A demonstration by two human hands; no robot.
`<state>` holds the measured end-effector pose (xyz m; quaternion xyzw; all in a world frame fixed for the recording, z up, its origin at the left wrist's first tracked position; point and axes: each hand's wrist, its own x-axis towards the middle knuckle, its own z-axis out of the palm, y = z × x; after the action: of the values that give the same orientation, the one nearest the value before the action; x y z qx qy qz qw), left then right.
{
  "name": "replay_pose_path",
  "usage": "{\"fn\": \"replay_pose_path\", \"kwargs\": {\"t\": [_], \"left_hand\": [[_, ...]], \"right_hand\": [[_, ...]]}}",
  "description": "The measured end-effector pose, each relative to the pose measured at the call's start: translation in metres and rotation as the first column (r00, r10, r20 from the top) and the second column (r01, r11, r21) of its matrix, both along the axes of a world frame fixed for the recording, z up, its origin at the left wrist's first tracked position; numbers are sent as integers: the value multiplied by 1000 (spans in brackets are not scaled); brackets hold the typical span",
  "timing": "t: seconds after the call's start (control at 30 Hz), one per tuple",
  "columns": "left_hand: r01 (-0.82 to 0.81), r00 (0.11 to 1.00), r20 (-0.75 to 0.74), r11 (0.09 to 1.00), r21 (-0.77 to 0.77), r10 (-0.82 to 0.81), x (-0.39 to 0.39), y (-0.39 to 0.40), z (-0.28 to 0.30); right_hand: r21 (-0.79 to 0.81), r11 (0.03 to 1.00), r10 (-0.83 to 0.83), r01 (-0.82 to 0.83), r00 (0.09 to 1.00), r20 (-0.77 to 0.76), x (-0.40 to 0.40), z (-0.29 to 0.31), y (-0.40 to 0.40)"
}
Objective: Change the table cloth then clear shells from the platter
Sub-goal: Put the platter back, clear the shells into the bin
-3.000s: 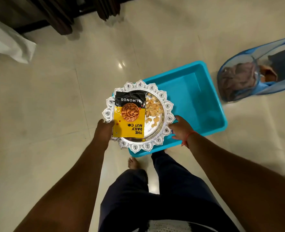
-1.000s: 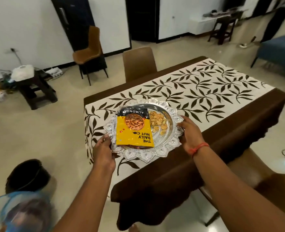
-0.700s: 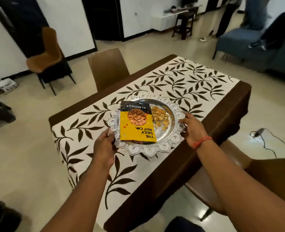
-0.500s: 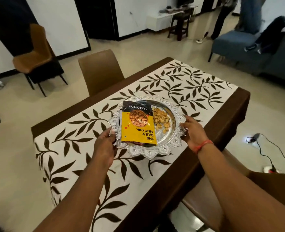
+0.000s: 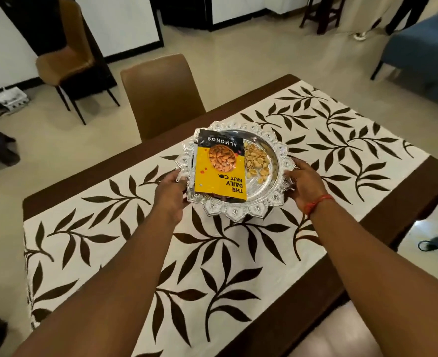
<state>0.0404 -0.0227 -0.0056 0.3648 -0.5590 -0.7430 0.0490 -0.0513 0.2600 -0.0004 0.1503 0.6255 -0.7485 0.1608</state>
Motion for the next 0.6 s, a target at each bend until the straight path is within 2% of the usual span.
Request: {"fn": "replay_pose_path", "kwargs": {"t": [0.33,0.43,0.5,0.53,0.6], "left_hand": [[-85,994,71,996,-11,85,-35,-1,-16],[-37,995,93,996,-78,44,-34,0,-13],[47,991,132,972,-229,-17,-34,0,-10],[92,987,155,921,-379,-35,-34,-1,-11],[115,986,165,713,-692,1,-35,-3,-11]], "right_hand": [[61,992,115,-113,993,-21,-44,-22,-3],[79,989,128,-124,991,-43,-45,-23,-2],[83,988,131,-128,991,-37,-46,-25,-1],[101,987,132,-128,991,-32,-46,-26,-1],[255,963,113,-91,991,-74,-46,-25,-4]]}}
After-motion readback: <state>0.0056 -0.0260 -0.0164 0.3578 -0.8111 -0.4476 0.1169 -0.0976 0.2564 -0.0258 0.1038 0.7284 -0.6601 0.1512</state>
